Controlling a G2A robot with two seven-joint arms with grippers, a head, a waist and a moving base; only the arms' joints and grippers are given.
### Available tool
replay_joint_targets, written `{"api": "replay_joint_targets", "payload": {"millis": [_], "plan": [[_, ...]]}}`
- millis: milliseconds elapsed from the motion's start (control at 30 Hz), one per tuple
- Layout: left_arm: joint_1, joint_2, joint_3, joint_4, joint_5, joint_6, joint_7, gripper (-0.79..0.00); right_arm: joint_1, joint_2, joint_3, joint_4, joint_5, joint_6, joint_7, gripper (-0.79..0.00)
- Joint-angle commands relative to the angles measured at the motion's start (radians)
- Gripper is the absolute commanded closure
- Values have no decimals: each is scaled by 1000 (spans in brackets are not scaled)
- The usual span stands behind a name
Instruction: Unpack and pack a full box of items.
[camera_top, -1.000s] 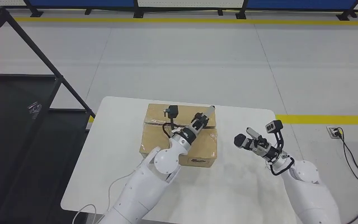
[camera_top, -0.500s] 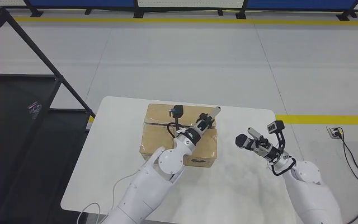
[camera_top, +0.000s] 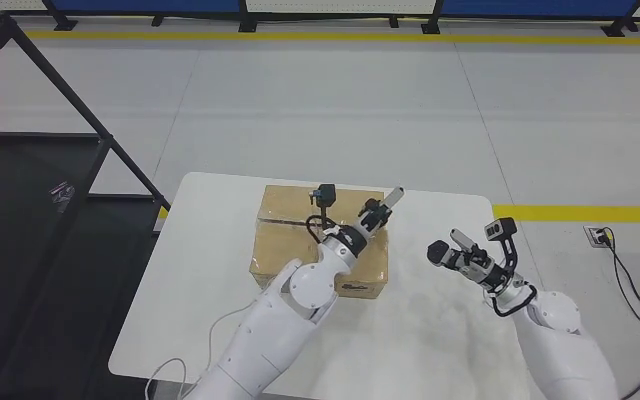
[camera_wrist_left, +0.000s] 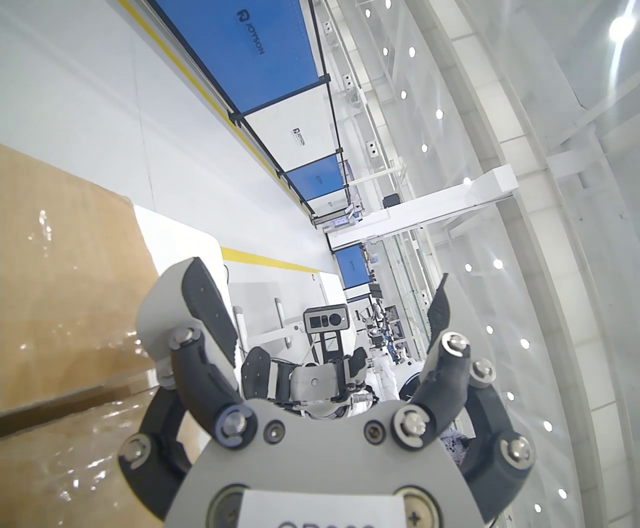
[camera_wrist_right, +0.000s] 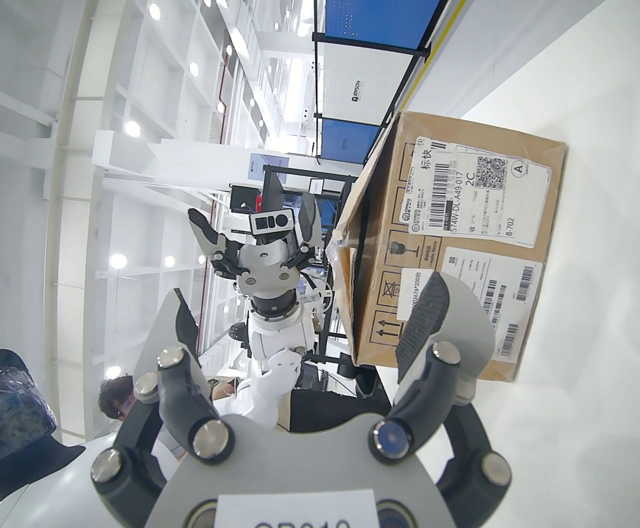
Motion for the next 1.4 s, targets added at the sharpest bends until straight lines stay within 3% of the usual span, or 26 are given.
{"api": "replay_joint_targets", "payload": {"millis": [0,200,400,567,900,1367], "plan": [[9,6,-31,-40,-11,-9,-11,-785,5,2,0,-10,-7,-25,17,-785],[109,54,-209,-288,-14,-16,-106,-785,4,8,-20,-94,-75,-90,71,-785],[273,106,-431,-506,15,3,-204,-785,12,0,-94,-204,-178,39,-16,-785],[359,127,-546,-567,41,9,-206,-785,5,2,-113,-269,-171,127,-9,-785],[387,136,-559,-571,55,-2,-195,-785,5,3,-148,-309,-157,225,5,-785],[386,143,-554,-573,59,-4,-176,-785,90,-15,-220,-186,-118,285,-23,-785]]}}
